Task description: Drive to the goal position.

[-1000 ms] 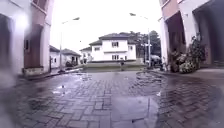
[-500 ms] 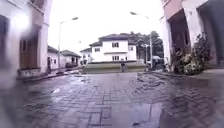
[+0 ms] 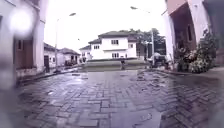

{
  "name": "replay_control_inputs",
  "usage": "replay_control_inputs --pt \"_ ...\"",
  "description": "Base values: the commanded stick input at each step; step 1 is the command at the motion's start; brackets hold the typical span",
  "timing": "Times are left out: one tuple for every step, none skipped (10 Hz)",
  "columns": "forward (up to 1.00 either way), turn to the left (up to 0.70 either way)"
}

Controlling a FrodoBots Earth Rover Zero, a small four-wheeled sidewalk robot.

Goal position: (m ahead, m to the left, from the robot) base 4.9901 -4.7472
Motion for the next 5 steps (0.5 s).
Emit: replay_control_inputs --pt "0.70 0.00" --pt "0.70 0.00" --pt "0.70 0.00" --pt "0.70 0.00" --pt "0.70 0.00"
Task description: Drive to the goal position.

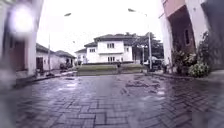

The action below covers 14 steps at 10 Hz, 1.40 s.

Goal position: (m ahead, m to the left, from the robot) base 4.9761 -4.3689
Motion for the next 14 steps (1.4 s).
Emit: replay_control_inputs --pt "0.70 0.00" --pt "0.70 0.00" --pt "0.70 0.00" --pt "0.70 0.00" --pt "0.70 0.00" --pt "0.70 0.00" --pt "0.70 0.00" --pt "0.70 0.00" --pt "0.70 0.00" --pt "0.70 0.00" --pt "0.70 0.00" --pt "0.70 0.00" --pt "0.70 0.00" --pt "0.70 0.00"
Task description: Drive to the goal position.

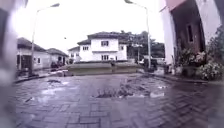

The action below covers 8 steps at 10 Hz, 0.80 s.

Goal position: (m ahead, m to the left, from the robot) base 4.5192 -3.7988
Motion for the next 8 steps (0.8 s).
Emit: replay_control_inputs --pt "0.70 0.00" --pt "0.70 0.00" --pt "0.70 0.00" --pt "0.70 0.00" --pt "0.70 0.00" --pt "0.70 0.00" --pt "0.70 0.00" --pt "0.70 0.00"
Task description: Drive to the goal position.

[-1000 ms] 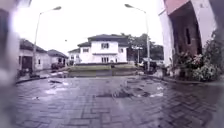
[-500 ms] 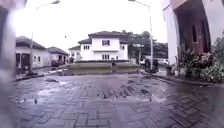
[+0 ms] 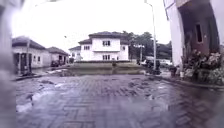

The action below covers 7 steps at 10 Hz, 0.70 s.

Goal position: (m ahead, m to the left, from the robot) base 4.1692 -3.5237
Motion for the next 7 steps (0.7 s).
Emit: replay_control_inputs --pt "0.70 0.00" --pt "0.70 0.00" --pt "0.70 0.00" --pt "0.70 0.00" --pt "0.70 0.00" --pt "0.70 0.00" --pt "0.70 0.00"
